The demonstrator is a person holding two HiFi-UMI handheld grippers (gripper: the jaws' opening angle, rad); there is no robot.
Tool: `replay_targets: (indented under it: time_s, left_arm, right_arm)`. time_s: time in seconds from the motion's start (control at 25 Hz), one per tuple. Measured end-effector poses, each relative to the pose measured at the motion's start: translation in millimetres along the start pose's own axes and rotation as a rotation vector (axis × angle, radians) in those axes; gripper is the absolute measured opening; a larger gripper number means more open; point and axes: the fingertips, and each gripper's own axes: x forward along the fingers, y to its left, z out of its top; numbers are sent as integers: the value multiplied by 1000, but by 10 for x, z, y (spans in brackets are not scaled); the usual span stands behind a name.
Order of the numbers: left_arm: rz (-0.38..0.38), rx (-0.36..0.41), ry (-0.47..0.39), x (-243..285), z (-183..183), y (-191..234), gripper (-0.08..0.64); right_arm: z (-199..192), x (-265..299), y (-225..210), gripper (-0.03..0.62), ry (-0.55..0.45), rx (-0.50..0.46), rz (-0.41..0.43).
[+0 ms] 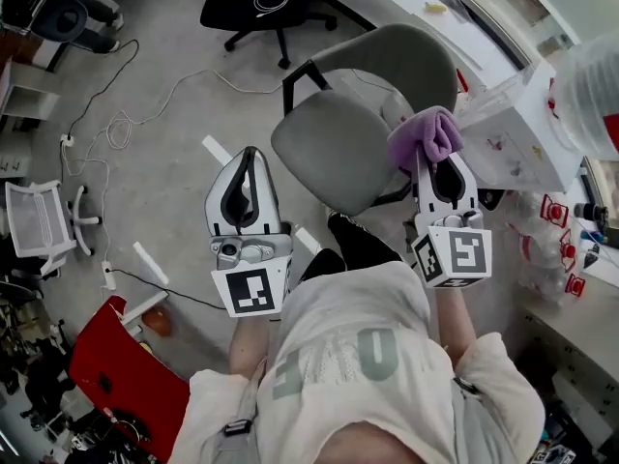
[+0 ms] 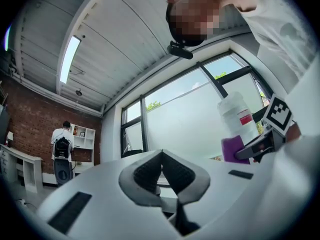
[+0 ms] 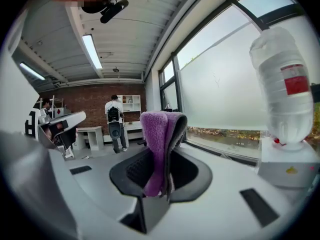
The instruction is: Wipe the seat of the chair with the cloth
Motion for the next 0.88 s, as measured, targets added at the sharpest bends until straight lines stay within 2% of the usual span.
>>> replay_targets:
  time_s: [0.12,0.28,0.48,0.76,0.88]
  left_arm:
    - [-6,2,-36,490,5,234,12]
    - [-27,-13,-6,916,-174,441,12]
    - [-66,-55,3,1315,-369,673,12]
    - [-160,-68,43,1675,-642,639,12]
    - [-206,-80,80,1841,-882,532,12]
  right_arm:
    - [131,486,-19,86,11,-6,-4]
    - [135,880,22,86,58,-2,-4]
    - [74,1231,32,86,90,25,-70]
    - [-6,1449,-39,86,99,98,-117]
    - [-278,1703,-117,86,130,202,-106]
